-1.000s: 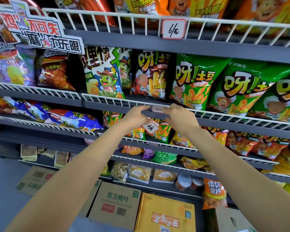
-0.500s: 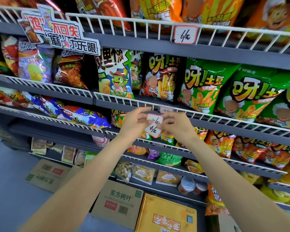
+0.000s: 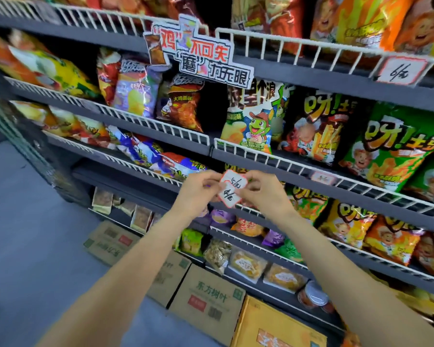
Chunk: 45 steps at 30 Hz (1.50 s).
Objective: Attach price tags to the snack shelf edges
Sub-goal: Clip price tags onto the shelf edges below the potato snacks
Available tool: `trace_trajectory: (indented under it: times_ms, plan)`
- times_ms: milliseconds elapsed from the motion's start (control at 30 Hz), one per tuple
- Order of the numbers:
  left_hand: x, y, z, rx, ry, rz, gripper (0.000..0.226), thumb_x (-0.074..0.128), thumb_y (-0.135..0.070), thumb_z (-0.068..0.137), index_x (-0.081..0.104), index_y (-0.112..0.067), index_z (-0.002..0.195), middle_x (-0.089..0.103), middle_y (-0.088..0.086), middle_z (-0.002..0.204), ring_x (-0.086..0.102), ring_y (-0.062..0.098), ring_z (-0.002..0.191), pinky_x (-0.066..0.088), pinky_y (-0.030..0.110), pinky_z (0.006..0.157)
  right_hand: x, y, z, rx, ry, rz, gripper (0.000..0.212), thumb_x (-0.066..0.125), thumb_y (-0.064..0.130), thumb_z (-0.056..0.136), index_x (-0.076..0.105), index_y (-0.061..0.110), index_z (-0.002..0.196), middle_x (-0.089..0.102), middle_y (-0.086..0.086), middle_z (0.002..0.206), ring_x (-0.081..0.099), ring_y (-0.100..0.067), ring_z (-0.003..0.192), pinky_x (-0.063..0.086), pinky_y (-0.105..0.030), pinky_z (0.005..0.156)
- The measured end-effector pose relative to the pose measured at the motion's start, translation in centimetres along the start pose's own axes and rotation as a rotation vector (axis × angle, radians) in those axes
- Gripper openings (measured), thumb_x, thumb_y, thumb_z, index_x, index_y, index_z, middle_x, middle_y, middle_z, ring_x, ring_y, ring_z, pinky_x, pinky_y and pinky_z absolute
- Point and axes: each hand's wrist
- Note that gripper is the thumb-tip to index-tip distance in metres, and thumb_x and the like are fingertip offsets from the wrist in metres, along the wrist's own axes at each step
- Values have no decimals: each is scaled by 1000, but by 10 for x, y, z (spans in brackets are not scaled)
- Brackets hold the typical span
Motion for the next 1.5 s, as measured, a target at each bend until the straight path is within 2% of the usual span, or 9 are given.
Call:
trace_trajectory:
  times_ms: [167,267,400,500,833,933,1067,1233,1500]
  plan:
    - [-97,23,0,-10,-23,63,5,64,-10,86,60,-8,89,62,10,82,63,27,84,55,46,83,90,37,23,-12,25,-41,13,64,4,85,62,-7,91,66,-21,80,61,-19,63,58,-40,67]
    - [-152,39,2,-45,26,99,7,64,-8,85,59,-3,82,65,12,76,66,21,73,59,38,70,146,55,38,-26,36,-95,18,69,11,81,62,-5,84,66,-22,76,64,-35,70,51,-57,73]
    - [-217,55,5,-32,37,196,25,63,-1,85,48,-5,65,43,10,42,49,-6,38,44,8,43,208,79,55,-15,46,-18,16,71,8,81,60,0,74,60,-9,56,52,-2,45,44,-20,50]
    - [-263,69,13,-22,15,273,22,66,-5,83,53,-6,65,60,35,73,60,-3,47,37,8,40,250,95,71,10,88,57,15,68,7,83,57,2,75,56,4,48,52,1,39,41,-10,43]
    - [-383,153,104,-224,-157,167,22,61,-9,87,65,-4,109,68,16,103,67,24,83,57,26,67,370,108,187,47,149,16,9,62,0,83,59,1,91,70,-10,76,61,-6,48,48,-16,47]
    - [-416,179,141,-267,-218,144,24,53,-7,92,62,-8,114,64,13,111,61,15,68,50,17,55,406,101,233,73,133,-5,13,55,-3,86,58,2,97,70,-13,81,60,-1,45,47,-16,46]
    - [-446,220,185,-360,-207,107,36,49,-2,92,53,-9,127,54,12,128,59,29,104,48,25,67,449,85,285,116,87,-82,15,45,-1,89,56,8,95,70,-14,86,62,-8,55,47,-16,51]
    - [-470,264,231,-431,-162,99,44,41,3,93,44,-10,134,47,15,134,56,33,104,50,25,63,493,63,334,38,-11,-336,19,46,9,93,62,2,86,58,-6,77,52,-17,66,32,-17,49]
    - [-480,314,296,-473,22,33,55,42,9,90,30,-6,142,54,6,83,49,15,65,39,7,40,536,20,393,-129,-48,-646,21,47,4,91,66,3,84,68,-14,87,63,-30,78,51,-37,68]
Point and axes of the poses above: each hand's wrist, its own z-axis towards the middle knuckle, its own x-axis out of the palm, y = z × x
